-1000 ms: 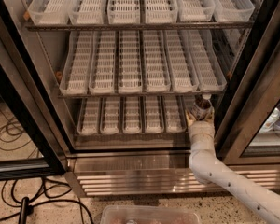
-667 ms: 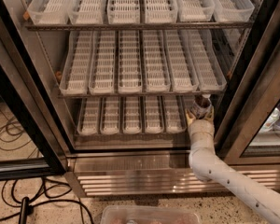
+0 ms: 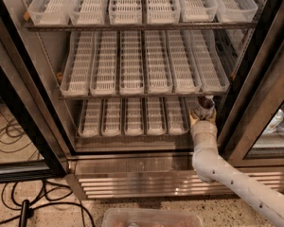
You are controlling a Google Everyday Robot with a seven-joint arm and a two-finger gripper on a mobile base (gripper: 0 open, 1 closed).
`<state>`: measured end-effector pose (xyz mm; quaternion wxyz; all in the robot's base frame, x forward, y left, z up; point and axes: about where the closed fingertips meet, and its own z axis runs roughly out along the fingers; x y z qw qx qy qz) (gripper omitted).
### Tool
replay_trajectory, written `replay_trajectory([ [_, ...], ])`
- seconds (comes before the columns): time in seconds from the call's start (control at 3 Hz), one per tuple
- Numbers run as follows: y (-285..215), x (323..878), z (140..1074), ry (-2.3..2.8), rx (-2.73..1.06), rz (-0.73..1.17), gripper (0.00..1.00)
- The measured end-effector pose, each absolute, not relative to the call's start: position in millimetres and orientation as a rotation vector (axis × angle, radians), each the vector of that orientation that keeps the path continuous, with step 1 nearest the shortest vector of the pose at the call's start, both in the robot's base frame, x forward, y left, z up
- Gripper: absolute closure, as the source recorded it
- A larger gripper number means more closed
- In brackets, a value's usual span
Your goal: Pick blue plastic bottle from bottom shelf of fridge
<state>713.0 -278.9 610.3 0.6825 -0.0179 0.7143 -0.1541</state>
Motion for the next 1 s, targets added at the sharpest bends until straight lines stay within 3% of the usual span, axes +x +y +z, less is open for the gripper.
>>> replay_trajectory([
  [0.33, -279, 713, 610, 1.602, -0.04, -0.346, 1.0],
  [1.0, -283, 698, 609, 1.601, -0.048, -0.349, 1.0],
])
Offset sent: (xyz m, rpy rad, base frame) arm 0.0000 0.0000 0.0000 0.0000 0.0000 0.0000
